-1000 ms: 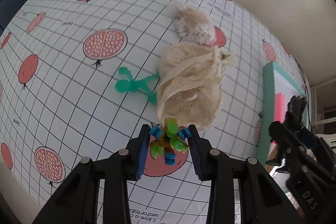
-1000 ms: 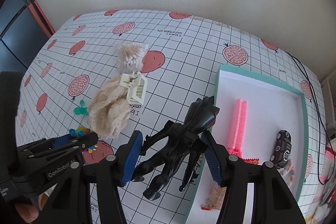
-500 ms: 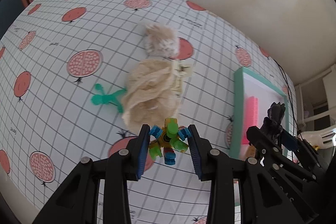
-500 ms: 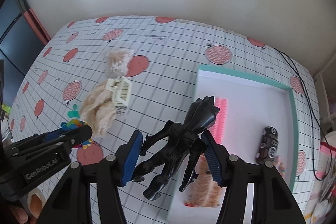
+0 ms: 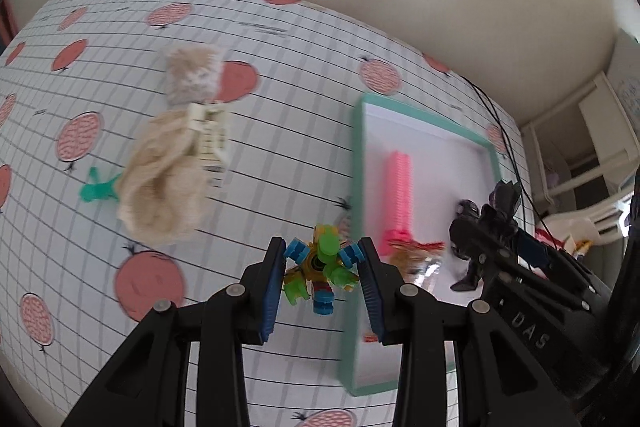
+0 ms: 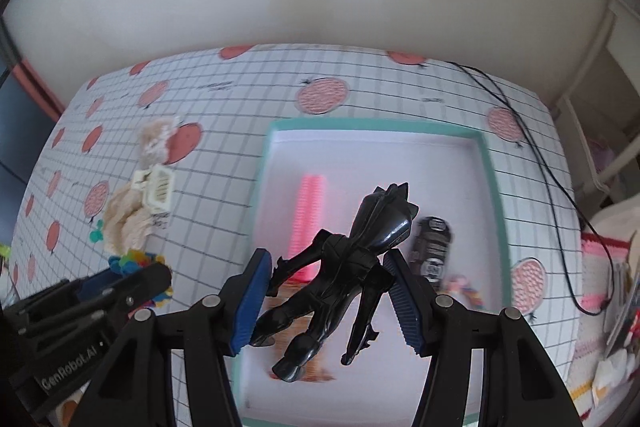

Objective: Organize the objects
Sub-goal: 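Carry the black figure and block toy over the tray with both grippers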

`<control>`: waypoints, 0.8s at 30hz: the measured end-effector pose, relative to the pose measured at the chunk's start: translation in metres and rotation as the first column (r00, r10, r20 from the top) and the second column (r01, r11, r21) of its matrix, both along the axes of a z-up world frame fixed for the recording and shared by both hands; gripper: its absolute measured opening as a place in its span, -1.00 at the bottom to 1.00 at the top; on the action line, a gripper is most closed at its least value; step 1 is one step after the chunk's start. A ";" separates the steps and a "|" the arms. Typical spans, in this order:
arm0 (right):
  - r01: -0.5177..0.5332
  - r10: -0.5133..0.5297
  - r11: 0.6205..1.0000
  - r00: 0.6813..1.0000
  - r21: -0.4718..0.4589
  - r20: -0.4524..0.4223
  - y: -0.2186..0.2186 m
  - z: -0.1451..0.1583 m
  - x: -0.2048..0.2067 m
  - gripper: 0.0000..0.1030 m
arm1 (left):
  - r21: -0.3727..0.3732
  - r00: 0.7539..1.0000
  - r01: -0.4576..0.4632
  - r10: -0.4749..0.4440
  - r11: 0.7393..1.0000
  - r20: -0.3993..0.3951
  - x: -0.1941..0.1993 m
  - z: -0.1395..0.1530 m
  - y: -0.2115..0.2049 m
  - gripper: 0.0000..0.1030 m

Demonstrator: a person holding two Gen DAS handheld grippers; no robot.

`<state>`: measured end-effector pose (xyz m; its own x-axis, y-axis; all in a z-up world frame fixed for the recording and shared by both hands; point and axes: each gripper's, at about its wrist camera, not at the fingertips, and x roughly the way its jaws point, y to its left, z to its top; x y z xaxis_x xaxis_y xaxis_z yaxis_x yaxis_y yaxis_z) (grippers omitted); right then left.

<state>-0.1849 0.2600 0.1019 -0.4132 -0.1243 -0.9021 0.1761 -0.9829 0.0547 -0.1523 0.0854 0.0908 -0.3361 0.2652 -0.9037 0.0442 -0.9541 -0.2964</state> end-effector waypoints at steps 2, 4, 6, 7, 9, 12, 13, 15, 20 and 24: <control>0.020 -0.020 1.000 1.000 0.001 -0.002 0.013 0.002 -0.001 0.19 | 0.003 1.000 0.024 -0.024 1.000 0.004 0.001 -0.001 0.011 -0.27; 0.033 -0.033 0.999 0.999 0.008 -0.005 0.023 0.004 -0.002 0.19 | 0.001 0.999 0.050 -0.050 0.999 0.007 0.003 -0.002 0.023 -0.27; 0.051 -0.051 0.999 0.999 0.012 -0.001 0.034 0.003 -0.002 0.19 | 0.001 0.996 0.084 -0.084 0.996 0.011 0.004 -0.005 0.037 -0.27; 0.055 -0.055 0.998 0.998 0.009 0.006 0.040 0.002 -0.002 0.19 | 0.003 0.995 0.097 -0.097 0.995 0.014 0.005 -0.006 0.043 -0.27; 0.060 -0.060 0.998 0.998 0.011 0.013 0.046 -0.001 -0.001 0.19 | 0.006 0.992 0.123 -0.124 0.992 0.022 0.008 -0.009 0.055 -0.26; 0.065 -0.065 0.998 0.998 0.013 0.016 0.055 -0.002 0.000 0.19 | 0.014 0.987 0.154 -0.155 0.988 0.044 0.010 -0.016 0.068 -0.27; 0.066 -0.066 0.998 0.998 0.008 0.016 0.058 -0.002 0.000 0.19 | 0.018 0.985 0.164 -0.165 0.986 0.053 0.011 -0.018 0.072 -0.26; 0.075 -0.076 0.997 0.997 0.006 0.020 0.066 -0.004 0.000 0.19 | 0.025 0.981 0.179 -0.181 0.983 0.065 0.014 -0.022 0.078 -0.26; 0.099 -0.102 0.994 0.993 0.044 0.057 0.080 -0.017 -0.002 0.19 | -0.008 0.969 0.235 -0.233 0.972 0.083 0.021 -0.028 0.099 -0.26; 0.122 -0.126 0.991 0.989 0.056 0.077 0.092 -0.025 -0.002 0.19 | -0.005 0.960 0.267 -0.265 0.964 0.095 0.025 -0.032 0.111 -0.26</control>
